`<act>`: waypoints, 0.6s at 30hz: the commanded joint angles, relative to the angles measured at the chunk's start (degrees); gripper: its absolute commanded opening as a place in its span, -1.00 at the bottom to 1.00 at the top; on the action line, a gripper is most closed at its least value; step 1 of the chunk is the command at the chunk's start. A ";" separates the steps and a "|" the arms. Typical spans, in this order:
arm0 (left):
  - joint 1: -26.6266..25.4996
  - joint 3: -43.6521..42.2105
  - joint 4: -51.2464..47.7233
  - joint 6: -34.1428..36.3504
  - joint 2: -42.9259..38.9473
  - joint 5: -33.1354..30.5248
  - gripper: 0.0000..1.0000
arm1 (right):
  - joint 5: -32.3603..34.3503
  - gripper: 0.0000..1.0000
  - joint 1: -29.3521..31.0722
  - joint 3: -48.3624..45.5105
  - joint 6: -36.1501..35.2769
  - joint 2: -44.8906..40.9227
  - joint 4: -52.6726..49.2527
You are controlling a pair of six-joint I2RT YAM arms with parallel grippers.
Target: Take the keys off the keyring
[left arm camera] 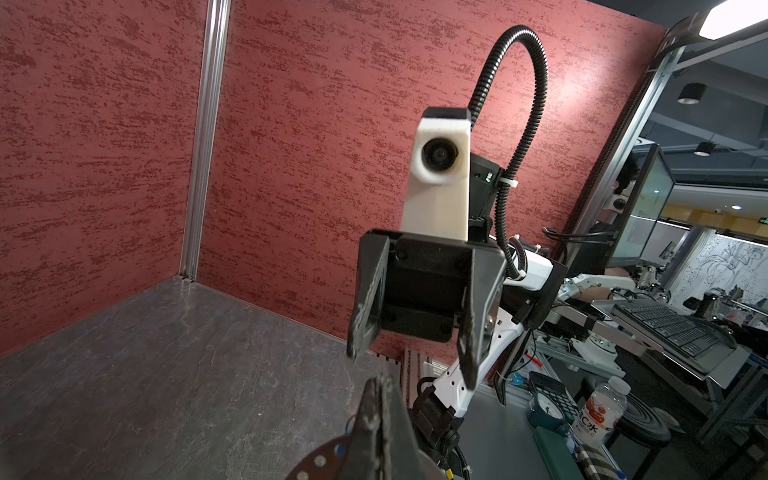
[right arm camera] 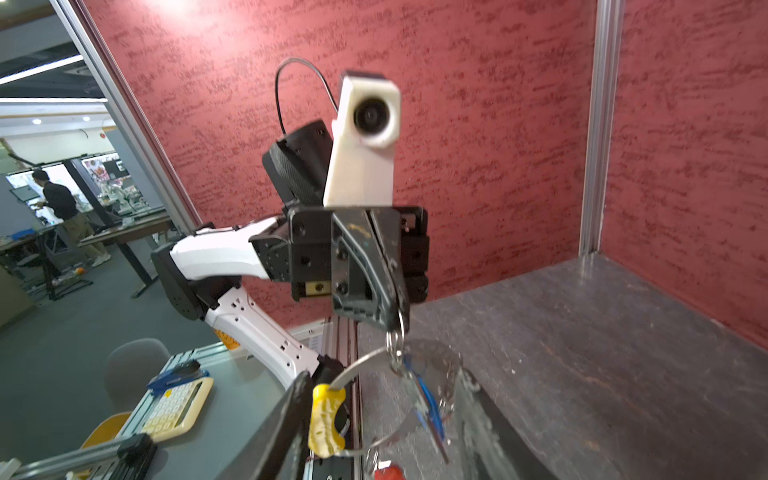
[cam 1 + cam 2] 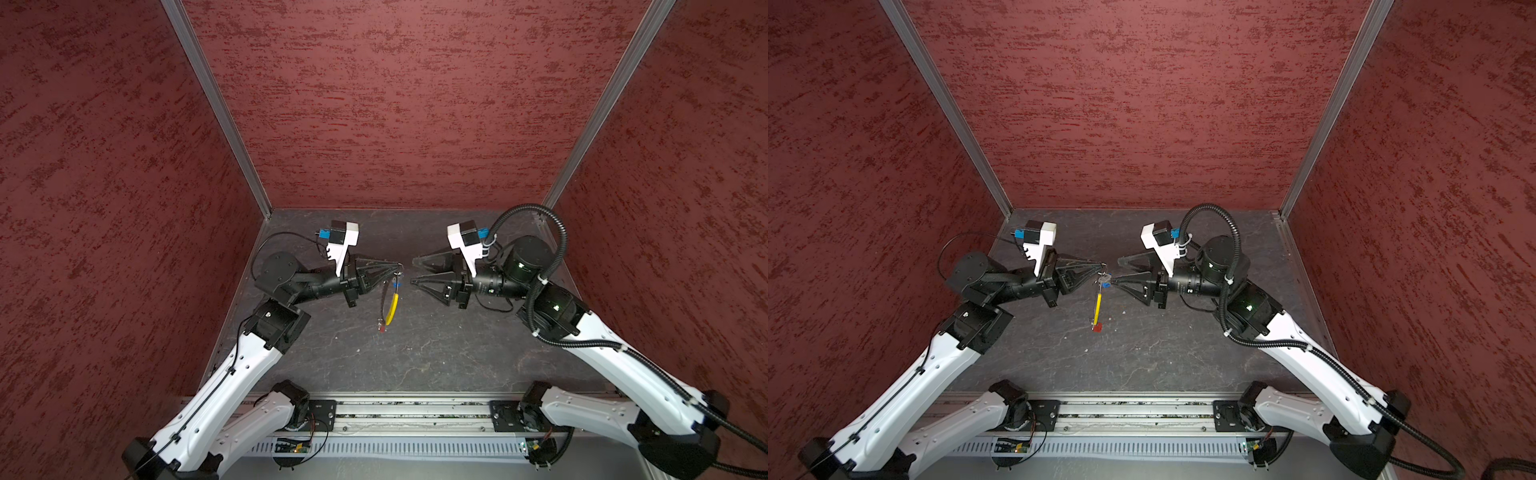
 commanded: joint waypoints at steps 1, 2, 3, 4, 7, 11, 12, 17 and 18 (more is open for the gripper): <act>0.09 1.53 1.34 0.58 -0.60 1.27 -1.00 | 2.22 0.11 0.25 1.72 1.79 1.23 5.60; 0.09 1.62 1.32 0.50 -0.60 1.36 -1.00 | 1.35 0.11 0.25 1.95 2.24 1.80 6.43; 0.10 1.65 1.37 0.50 -0.64 1.33 -1.00 | 0.39 0.11 0.24 2.07 2.73 2.35 7.02; 0.00 1.66 1.13 0.45 -0.61 1.35 -1.00 | -0.82 0.10 0.25 2.22 3.36 2.97 7.75; -0.01 1.70 0.72 0.53 -0.76 0.96 -1.00 | -3.53 0.04 0.25 2.46 4.87 4.49 8.63; -0.04 1.60 0.60 0.78 -0.90 0.42 -1.00 | -5.29 -0.10 0.25 1.62 6.24 5.24 9.47; -0.05 1.64 0.58 0.80 -0.95 0.24 -1.00 | -5.67 -0.13 0.25 1.27 6.65 5.26 9.97; 0.08 1.48 0.50 0.93 -1.13 -0.91 -1.00 | -6.25 -0.38 0.23 0.29 7.65 5.07 10.96; 0.13 1.47 0.50 0.88 -1.25 -1.15 -1.00 | -6.25 -0.42 0.29 0.16 7.81 5.08 11.05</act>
